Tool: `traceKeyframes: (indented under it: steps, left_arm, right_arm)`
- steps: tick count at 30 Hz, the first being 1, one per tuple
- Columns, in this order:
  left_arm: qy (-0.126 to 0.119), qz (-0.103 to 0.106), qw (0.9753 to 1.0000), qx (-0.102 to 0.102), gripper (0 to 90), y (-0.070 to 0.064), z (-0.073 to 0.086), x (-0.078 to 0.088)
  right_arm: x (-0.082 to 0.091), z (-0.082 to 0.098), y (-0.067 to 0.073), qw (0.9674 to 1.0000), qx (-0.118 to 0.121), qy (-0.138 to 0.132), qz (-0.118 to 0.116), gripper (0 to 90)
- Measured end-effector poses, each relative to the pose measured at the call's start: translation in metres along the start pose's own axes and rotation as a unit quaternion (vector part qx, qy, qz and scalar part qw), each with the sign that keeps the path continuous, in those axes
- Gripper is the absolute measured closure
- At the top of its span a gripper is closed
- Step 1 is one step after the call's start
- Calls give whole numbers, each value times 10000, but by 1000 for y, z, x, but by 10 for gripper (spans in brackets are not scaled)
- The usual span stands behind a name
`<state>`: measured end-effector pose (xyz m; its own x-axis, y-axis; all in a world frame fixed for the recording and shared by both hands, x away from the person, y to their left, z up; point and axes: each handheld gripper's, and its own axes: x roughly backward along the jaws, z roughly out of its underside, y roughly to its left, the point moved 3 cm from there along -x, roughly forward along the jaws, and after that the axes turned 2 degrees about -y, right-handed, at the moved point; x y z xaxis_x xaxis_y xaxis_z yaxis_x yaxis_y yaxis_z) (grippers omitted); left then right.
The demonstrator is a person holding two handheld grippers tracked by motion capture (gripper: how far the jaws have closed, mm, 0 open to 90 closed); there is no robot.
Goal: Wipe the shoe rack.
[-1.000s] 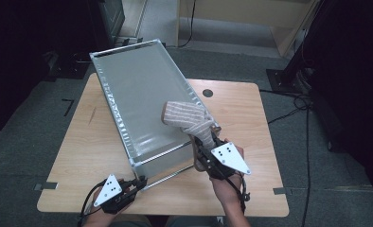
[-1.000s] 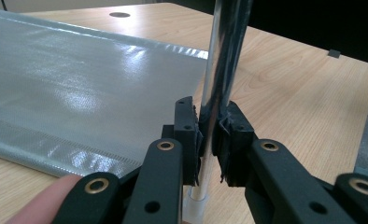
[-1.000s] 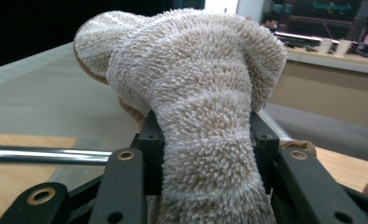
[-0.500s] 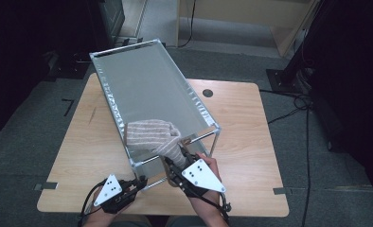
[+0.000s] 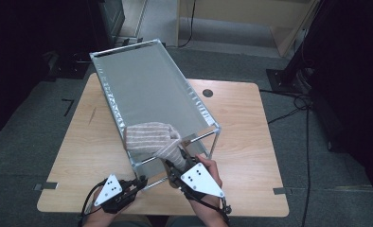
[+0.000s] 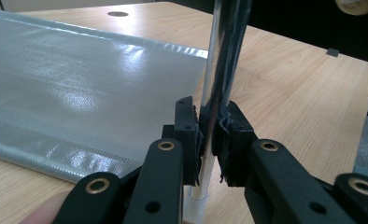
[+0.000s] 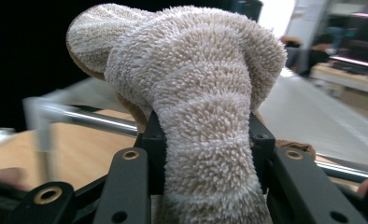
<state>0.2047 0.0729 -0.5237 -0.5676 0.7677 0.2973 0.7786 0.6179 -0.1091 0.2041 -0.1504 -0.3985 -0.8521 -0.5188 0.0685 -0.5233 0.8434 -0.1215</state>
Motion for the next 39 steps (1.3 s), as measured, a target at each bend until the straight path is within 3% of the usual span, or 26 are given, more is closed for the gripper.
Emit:
traceKeyframes:
  steps: [6,14,18,20,26,28,31,35,39]
  left_arm:
    - [-3,7,10000,39,806,0,0,0]
    - [33,30,10000,5,805,0,-1,-1]
    - [58,42,10000,-23,806,1,-2,-2]
    - [74,47,10000,-31,806,0,-2,-3]
    - [108,80,9999,-66,807,1,-3,-4]
    - [106,85,9999,-63,807,1,-3,-4]
    - [103,86,9999,-72,807,1,-3,-4]
    - [99,94,9999,-72,807,1,-3,-5]
    - [102,107,9999,-77,807,1,-3,-5]
  right_arm:
    - [6,6,-36,9983,-230,64,535,628]
    - [17,23,-77,9913,-523,245,1185,630]
    - [20,32,-83,9873,-535,286,1469,634]
    - [21,38,-86,9862,-416,323,1571,635]
    - [19,67,-89,9804,-655,686,1729,636]
    - [16,78,-90,9766,-974,899,1692,637]
    - [10,92,-90,9708,-1175,1215,1702,637]
    - [2,112,-91,9631,-1305,1701,1624,635]
    - [-4,130,-92,9528,-1436,2186,1541,633]
